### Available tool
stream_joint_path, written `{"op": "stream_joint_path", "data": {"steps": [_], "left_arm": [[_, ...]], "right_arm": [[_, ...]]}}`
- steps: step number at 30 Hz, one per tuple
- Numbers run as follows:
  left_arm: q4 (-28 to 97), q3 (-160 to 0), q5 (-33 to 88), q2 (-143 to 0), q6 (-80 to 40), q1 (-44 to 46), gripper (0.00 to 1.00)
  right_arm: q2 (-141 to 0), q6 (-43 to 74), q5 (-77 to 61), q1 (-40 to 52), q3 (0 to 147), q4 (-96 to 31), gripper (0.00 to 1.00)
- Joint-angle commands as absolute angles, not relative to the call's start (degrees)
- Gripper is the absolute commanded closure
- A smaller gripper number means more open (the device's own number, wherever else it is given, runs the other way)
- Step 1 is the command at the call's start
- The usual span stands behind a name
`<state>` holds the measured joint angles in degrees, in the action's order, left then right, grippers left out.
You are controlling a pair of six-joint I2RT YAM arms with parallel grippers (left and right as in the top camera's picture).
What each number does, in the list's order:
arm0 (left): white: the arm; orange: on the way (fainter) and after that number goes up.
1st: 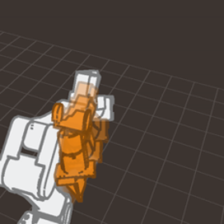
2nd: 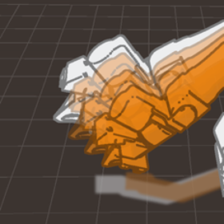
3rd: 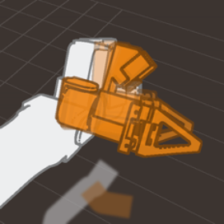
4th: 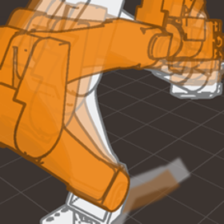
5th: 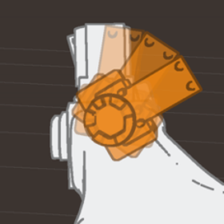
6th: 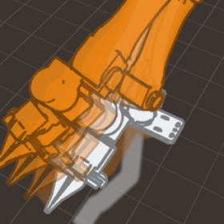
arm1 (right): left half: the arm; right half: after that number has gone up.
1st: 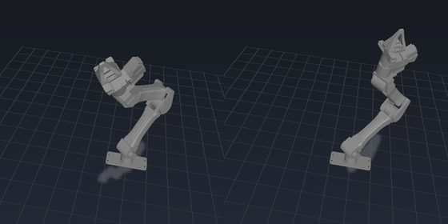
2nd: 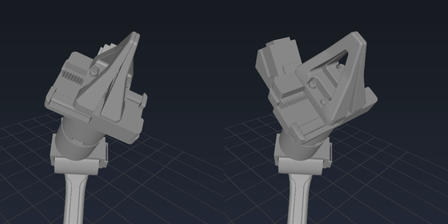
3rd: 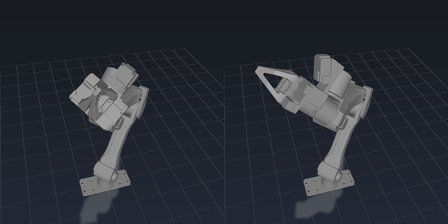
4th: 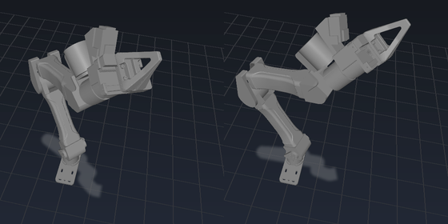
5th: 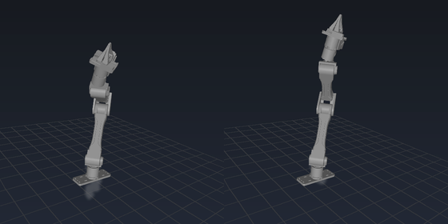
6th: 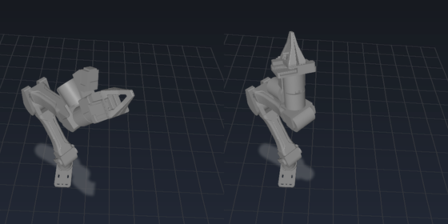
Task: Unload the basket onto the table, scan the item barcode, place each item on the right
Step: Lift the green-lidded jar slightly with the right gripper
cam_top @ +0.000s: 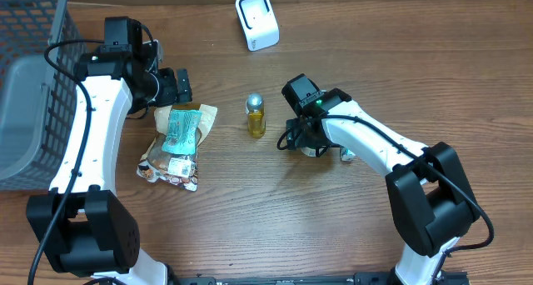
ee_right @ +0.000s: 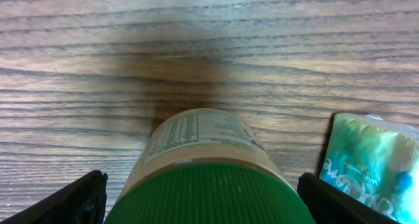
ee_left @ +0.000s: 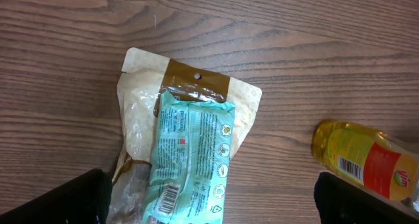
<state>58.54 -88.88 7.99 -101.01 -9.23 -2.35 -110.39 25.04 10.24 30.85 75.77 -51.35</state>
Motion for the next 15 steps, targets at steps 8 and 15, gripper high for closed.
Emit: {"op": "stream_joint_path", "data": {"steps": [8, 15], "left_arm": [[58.43, -89.89, 8.45, -100.03, -8.60, -2.22, 0.00], [58.43, -89.89, 8.45, -100.03, -8.60, -2.22, 0.00]], "right_arm": [[-110.61, 25.02, 9.82, 31.11, 74.59, -50.85, 0.16], [-110.61, 25.04, 9.82, 31.11, 74.59, -51.70, 0.22]]}}
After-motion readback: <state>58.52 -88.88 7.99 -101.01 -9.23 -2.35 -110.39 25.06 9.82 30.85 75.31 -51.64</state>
